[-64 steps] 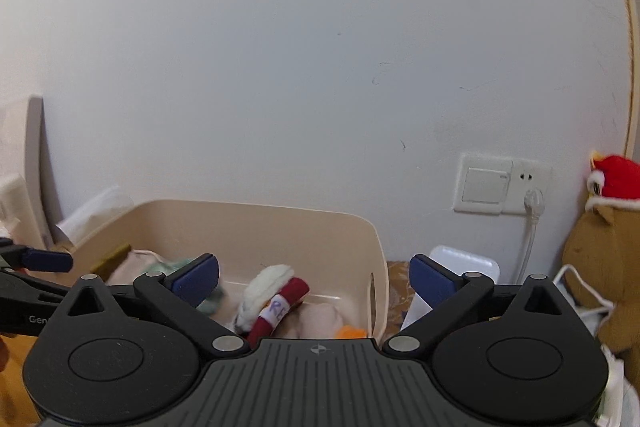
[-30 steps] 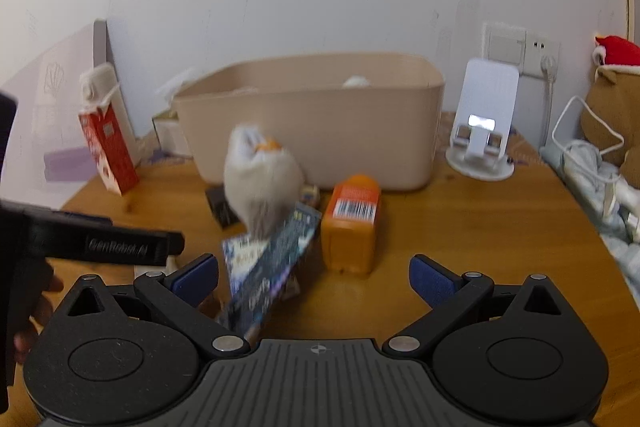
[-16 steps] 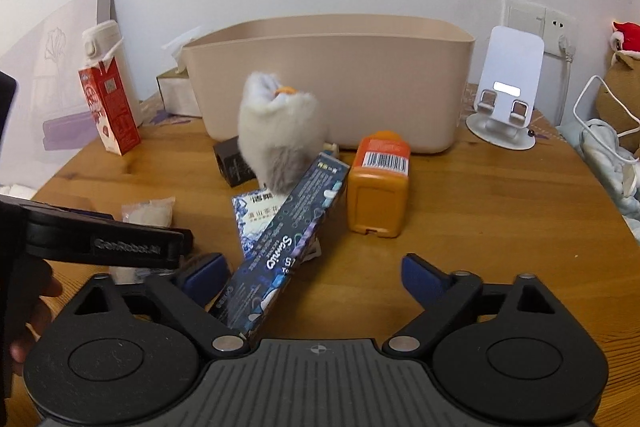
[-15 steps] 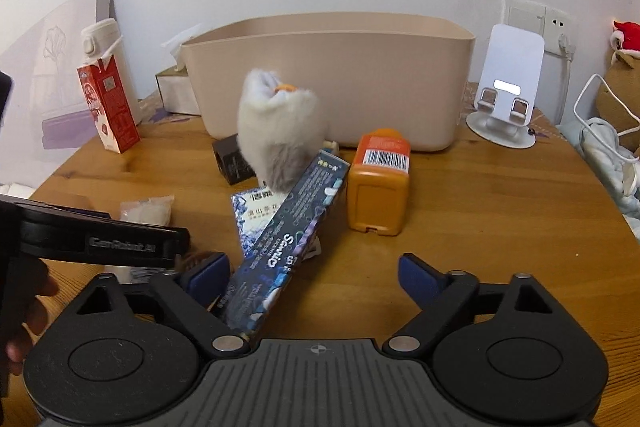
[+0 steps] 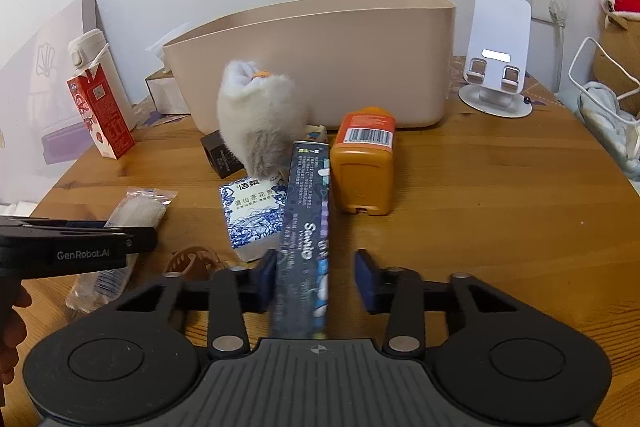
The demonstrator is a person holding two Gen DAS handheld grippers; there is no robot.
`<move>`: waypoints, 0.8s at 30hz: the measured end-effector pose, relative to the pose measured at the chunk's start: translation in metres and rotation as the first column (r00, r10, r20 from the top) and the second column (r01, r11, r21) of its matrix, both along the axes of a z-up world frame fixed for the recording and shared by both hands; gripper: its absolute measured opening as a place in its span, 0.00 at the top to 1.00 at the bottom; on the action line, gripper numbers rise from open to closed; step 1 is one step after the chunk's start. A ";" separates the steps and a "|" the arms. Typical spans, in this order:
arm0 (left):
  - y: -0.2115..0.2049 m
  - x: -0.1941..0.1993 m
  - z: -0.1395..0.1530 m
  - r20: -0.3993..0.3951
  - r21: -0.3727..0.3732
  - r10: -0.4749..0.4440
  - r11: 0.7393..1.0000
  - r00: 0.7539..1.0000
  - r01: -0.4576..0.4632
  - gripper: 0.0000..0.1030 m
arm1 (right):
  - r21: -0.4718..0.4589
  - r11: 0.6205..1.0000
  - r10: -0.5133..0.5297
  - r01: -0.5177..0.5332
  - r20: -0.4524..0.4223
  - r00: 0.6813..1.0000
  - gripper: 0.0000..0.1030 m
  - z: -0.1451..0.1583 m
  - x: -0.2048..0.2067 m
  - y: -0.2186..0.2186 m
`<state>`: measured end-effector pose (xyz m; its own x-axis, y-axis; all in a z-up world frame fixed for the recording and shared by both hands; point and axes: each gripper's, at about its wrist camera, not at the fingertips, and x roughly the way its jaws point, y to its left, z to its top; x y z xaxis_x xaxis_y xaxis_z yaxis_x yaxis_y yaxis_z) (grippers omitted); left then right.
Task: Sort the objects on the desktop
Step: 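Grasp the clear plastic packet with the left gripper while the right grasps the dark printed box, then lift the plastic packet and dark box up over the basket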
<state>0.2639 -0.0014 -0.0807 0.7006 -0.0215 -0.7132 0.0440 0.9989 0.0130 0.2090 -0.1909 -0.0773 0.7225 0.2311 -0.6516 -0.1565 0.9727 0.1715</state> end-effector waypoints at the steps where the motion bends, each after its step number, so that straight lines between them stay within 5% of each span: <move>1: 0.000 -0.001 0.000 0.004 0.003 0.003 1.000 1.000 -0.003 0.67 | 0.006 1.000 0.000 0.000 -0.001 1.000 0.79 0.000 -0.001 -0.001; 24: -0.002 -0.024 0.026 0.064 -0.066 -0.011 0.998 0.998 0.015 0.73 | 0.047 0.999 -0.022 0.019 0.080 0.997 0.79 0.022 -0.029 -0.019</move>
<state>0.2395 -0.0034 -0.0544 0.7441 -0.0767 -0.6637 0.0582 0.9971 -0.0499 0.1801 -0.2099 -0.0554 0.7768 0.2442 -0.5805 -0.1517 0.9672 0.2038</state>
